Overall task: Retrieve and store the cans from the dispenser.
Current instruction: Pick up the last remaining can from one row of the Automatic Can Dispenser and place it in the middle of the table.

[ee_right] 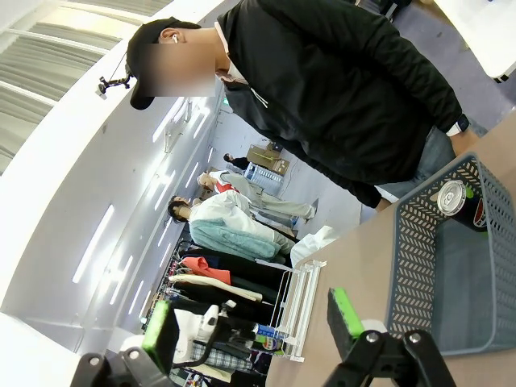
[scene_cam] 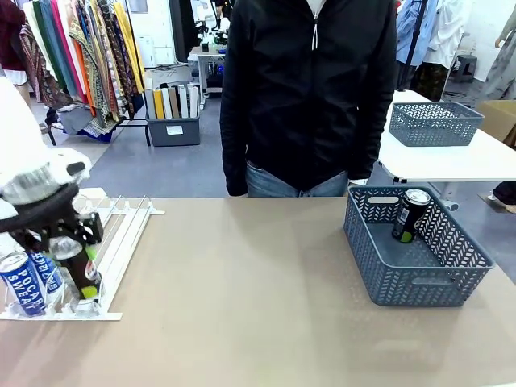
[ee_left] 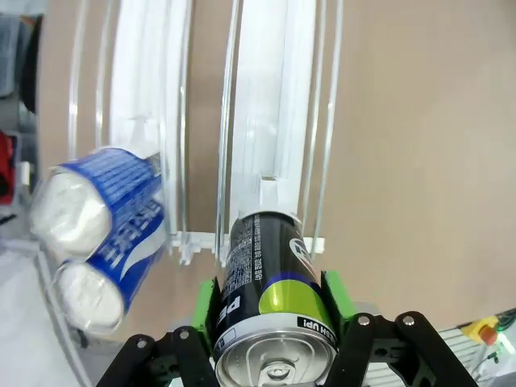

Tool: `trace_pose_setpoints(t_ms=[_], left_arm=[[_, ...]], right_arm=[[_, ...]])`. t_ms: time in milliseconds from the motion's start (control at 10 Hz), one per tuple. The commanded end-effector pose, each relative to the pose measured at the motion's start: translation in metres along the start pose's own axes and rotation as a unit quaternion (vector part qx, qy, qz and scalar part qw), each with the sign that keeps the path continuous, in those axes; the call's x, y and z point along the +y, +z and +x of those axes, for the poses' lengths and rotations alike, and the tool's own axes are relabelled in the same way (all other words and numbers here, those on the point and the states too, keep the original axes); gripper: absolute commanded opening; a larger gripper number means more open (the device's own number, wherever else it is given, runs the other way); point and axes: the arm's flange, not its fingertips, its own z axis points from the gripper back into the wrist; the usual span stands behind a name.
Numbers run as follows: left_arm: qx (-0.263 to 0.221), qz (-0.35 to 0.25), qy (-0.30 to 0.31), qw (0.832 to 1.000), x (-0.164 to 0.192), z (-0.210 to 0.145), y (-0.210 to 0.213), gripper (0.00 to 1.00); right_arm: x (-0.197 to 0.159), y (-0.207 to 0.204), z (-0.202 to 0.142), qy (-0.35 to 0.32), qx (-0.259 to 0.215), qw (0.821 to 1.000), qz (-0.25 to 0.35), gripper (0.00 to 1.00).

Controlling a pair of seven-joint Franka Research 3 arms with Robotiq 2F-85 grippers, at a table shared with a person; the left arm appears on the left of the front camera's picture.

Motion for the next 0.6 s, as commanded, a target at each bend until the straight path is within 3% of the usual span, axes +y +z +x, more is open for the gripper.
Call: trace_pose_setpoints(t_ms=[0, 300, 500], left_arm=[[-0.067, 0.005, 0.007, 0.998, -0.005, -0.004, 0.075, 0.00], [-0.065, -0.015, 0.012, 0.998, -0.007, -0.025, 0.141, 0.00], [-0.073, -0.055, 0.038, 0.995, 0.006, -0.033, 0.147, 0.00]], right_arm=[[0.003, -0.001, 0.002, 0.002, -0.010, 1.000, 0.015, 1.00], [0.003, -0.001, 0.002, 0.002, -0.010, 1.000, 0.015, 1.00], [0.003, -0.001, 0.002, 0.002, -0.010, 1.000, 0.015, 1.00]])
